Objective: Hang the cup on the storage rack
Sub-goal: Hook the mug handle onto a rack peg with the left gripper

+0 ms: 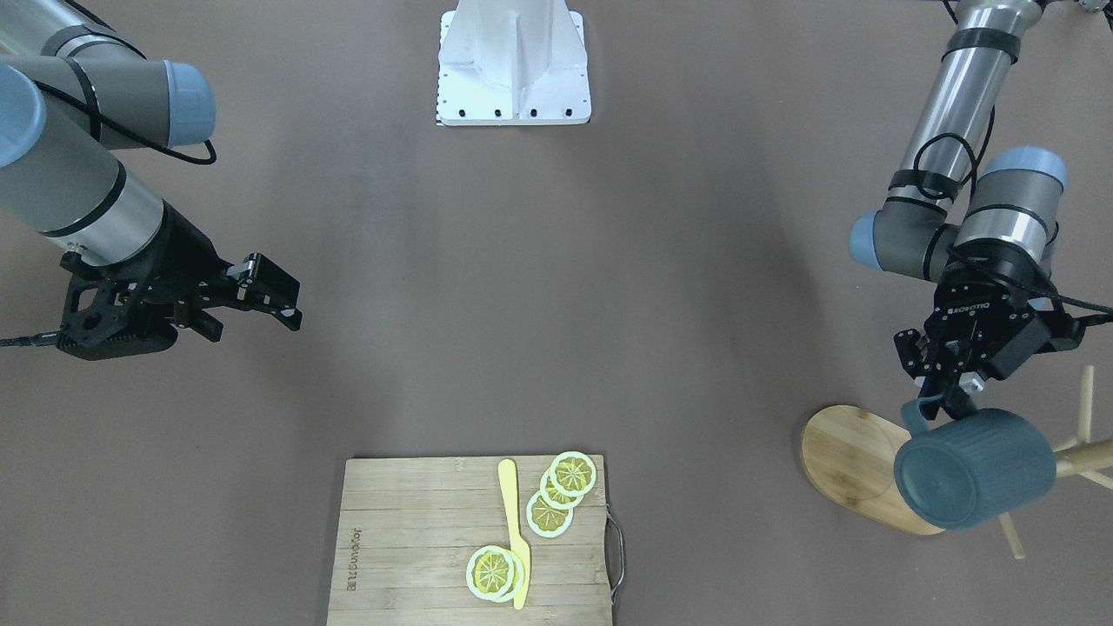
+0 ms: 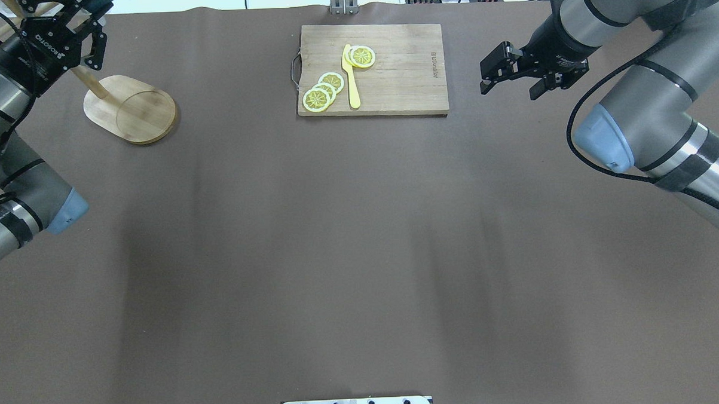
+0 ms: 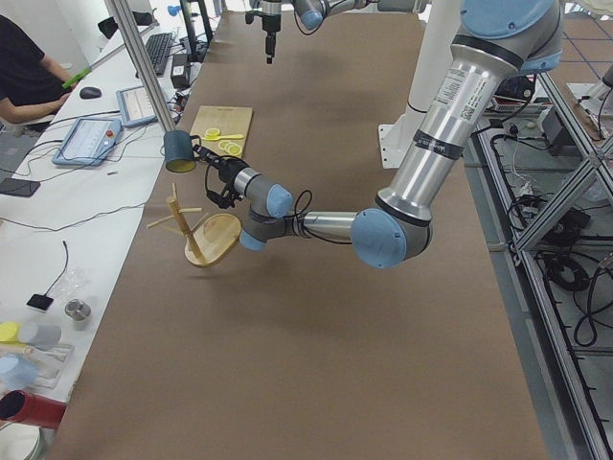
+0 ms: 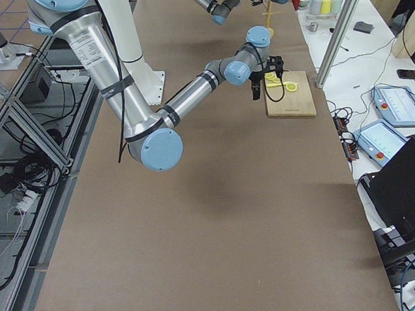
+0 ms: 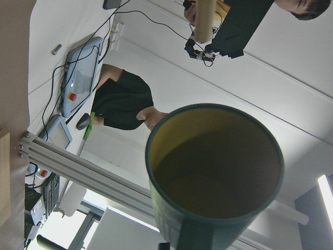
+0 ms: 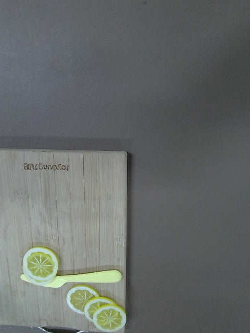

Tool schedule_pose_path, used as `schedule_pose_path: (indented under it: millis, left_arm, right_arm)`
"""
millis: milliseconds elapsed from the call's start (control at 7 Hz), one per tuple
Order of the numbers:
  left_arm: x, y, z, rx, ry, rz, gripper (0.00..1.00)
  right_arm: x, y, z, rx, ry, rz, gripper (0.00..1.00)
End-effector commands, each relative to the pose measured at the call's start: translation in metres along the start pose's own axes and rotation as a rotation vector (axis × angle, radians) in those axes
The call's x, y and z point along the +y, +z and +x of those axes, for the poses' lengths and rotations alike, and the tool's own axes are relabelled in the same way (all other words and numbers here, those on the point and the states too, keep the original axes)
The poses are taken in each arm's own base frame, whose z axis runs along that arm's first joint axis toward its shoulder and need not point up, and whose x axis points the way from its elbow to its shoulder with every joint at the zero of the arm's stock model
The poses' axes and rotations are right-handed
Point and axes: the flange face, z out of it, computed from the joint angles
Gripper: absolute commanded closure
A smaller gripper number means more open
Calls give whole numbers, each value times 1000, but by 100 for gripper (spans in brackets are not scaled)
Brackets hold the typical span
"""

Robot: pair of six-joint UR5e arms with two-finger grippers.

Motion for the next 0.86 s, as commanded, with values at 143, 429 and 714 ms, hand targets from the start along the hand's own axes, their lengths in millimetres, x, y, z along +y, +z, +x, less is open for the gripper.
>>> schedule_pose_path:
  millis: [143, 429, 714]
  left_arm:
    - [-12, 0, 4, -5, 10, 35, 100]
    - [-22, -3, -2, -19, 13, 59, 100]
    - [-27, -7, -3, -23, -46, 70, 100]
  right_arm:
    - [1, 2, -1, 1, -1, -2, 0]
    - [4, 7, -4, 5, -7, -4, 0]
    - [3, 6, -7, 5, -9, 2, 0]
